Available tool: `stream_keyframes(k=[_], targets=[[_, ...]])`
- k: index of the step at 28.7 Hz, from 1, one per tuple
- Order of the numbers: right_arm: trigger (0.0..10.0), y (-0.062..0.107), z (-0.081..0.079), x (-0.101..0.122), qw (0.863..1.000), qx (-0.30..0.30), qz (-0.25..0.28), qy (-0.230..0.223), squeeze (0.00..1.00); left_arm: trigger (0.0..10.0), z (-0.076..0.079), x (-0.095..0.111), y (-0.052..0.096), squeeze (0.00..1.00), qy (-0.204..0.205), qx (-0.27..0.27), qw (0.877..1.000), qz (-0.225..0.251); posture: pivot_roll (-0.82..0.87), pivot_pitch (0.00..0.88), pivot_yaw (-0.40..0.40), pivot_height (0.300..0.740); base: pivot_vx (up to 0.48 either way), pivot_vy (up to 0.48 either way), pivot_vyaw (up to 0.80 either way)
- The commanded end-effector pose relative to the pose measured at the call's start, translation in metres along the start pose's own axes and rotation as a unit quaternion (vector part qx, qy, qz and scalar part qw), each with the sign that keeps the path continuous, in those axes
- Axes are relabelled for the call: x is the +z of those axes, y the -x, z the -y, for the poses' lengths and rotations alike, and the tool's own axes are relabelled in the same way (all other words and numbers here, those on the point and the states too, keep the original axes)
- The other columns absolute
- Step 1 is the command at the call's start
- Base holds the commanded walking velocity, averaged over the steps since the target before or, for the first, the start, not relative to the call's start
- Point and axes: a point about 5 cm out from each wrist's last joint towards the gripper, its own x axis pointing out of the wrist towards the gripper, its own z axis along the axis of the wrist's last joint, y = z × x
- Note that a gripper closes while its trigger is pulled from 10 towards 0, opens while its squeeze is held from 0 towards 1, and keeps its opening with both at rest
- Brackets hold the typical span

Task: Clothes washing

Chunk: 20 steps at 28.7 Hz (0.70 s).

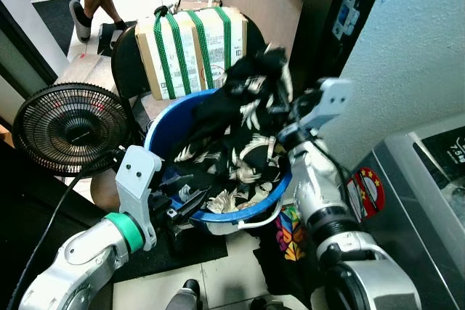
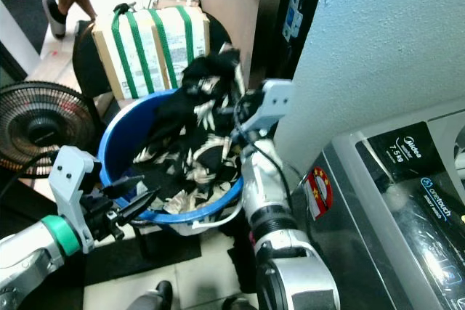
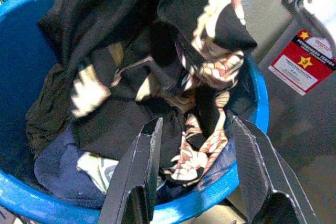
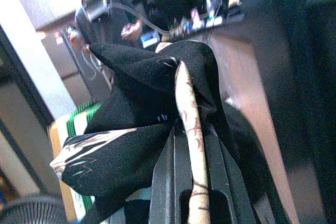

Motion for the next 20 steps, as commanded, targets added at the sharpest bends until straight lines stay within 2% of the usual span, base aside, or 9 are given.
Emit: stream_keyframes(k=[1, 3, 5, 8, 13, 14, 15, 17, 20], targets=[[0.0, -0.013, -0.002, 0.018, 0.999, 0.003, 0.039, -0.008, 0.00, 10.0, -0.001, -0.004, -0.001, 0.00, 0.000, 0.000, 1.000, -0.005, 0.15, 0.092, 0.106, 0.740, 0.000, 0.000, 0.00], [0.0, -0.031, 0.007, 0.056, 0.995, 0.003, 0.100, -0.011, 0.00, 10.0, -0.007, 0.003, -0.008, 0.00, -0.003, 0.010, 1.000, 0.016, 0.14, 0.072, 0.109, 0.740, 0.000, 0.000, 0.00], [0.0, -0.034, 0.012, 0.073, 0.992, 0.008, 0.126, -0.009, 0.00, 10.0, -0.010, 0.010, -0.013, 0.00, -0.002, 0.014, 0.999, 0.034, 0.13, 0.056, 0.112, 0.740, 0.000, 0.000, 0.00], [0.0, -0.029, 0.011, 0.076, 0.991, 0.023, 0.131, -0.003, 0.00, 10.0, -0.008, 0.014, -0.017, 0.00, -0.004, 0.005, 0.999, 0.044, 0.12, 0.044, 0.115, 0.740, 0.000, 0.000, 0.00], [0.0, -0.014, -0.002, 0.079, 0.989, 0.054, 0.134, -0.008, 0.00, 10.0, 0.000, 0.015, -0.019, 0.00, 0.001, -0.010, 0.999, 0.053, 0.11, 0.033, 0.111, 0.740, 0.000, 0.000, 0.00], [0.0, -0.002, -0.018, 0.077, 0.988, 0.097, 0.119, -0.015, 0.00, 10.0, 0.003, 0.014, -0.020, 0.00, 0.001, -0.014, 0.998, 0.054, 0.11, 0.029, 0.107, 0.740, 0.000, 0.000, 0.00], [0.0, 0.002, -0.024, 0.077, 0.987, 0.112, 0.113, -0.020, 0.00, 10.0, 0.003, 0.014, -0.020, 0.00, 0.001, -0.015, 0.998, 0.055, 0.11, 0.029, 0.107, 0.740, 0.000, 0.000, 0.00], [0.0, 0.010, -0.027, 0.084, 0.987, 0.104, 0.118, -0.031, 0.00, 10.0, 0.003, 0.016, -0.021, 0.00, 0.002, -0.015, 0.998, 0.061, 0.11, 0.028, 0.101, 0.740, 0.000, 0.000, 0.00], [0.0, 0.012, -0.027, 0.087, 0.987, 0.099, 0.120, -0.034, 0.00, 10.0, 0.003, 0.017, -0.021, 0.00, 0.002, -0.015, 0.998, 0.063, 0.11, 0.028, 0.101, 0.740, 0.000, 0.000, 0.00]])
